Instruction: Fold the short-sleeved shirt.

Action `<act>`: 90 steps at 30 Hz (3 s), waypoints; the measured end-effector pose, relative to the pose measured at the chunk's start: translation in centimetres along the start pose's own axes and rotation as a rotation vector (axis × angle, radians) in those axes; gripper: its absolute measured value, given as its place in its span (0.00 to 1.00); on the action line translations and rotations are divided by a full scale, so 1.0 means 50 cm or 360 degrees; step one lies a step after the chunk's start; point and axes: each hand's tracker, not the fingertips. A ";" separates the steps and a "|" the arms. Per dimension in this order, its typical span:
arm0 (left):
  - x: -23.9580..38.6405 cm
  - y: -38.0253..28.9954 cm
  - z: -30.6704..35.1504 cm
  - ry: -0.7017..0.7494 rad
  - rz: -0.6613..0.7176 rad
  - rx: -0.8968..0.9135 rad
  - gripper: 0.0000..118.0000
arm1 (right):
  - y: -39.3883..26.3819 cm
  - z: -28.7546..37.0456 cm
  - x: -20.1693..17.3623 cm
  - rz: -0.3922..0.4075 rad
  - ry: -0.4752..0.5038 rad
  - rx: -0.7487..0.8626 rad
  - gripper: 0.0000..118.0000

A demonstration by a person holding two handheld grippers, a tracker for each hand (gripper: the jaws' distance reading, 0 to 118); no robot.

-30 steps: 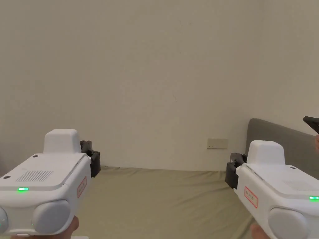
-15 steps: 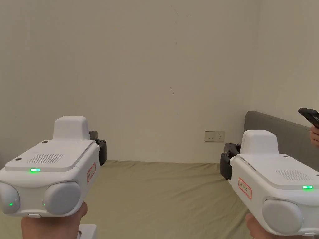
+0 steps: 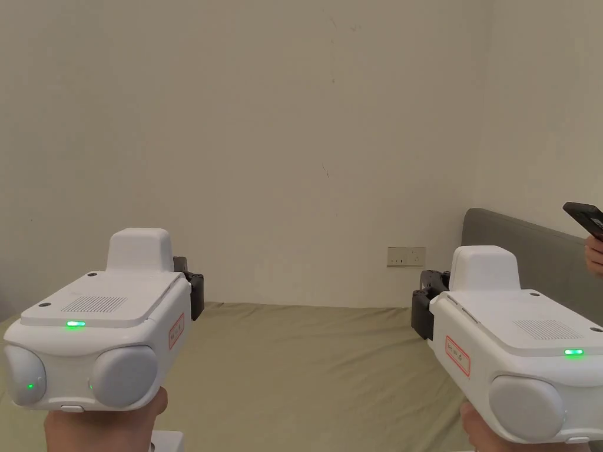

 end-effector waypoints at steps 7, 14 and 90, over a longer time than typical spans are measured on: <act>0.002 -0.002 -0.001 0.0012 -0.0011 -0.0011 0.00 | 0.001 0.002 0.006 0.0000 -0.0015 0.0002 0.00; 0.008 0.001 0.004 0.0004 -0.0015 -0.0011 0.00 | 0.000 0.006 0.009 0.0002 -0.0022 0.0004 0.00; 0.009 -0.004 -0.003 0.0105 -0.0046 -0.0043 1.00 | 0.001 0.003 0.011 0.0022 -0.0118 0.0025 1.00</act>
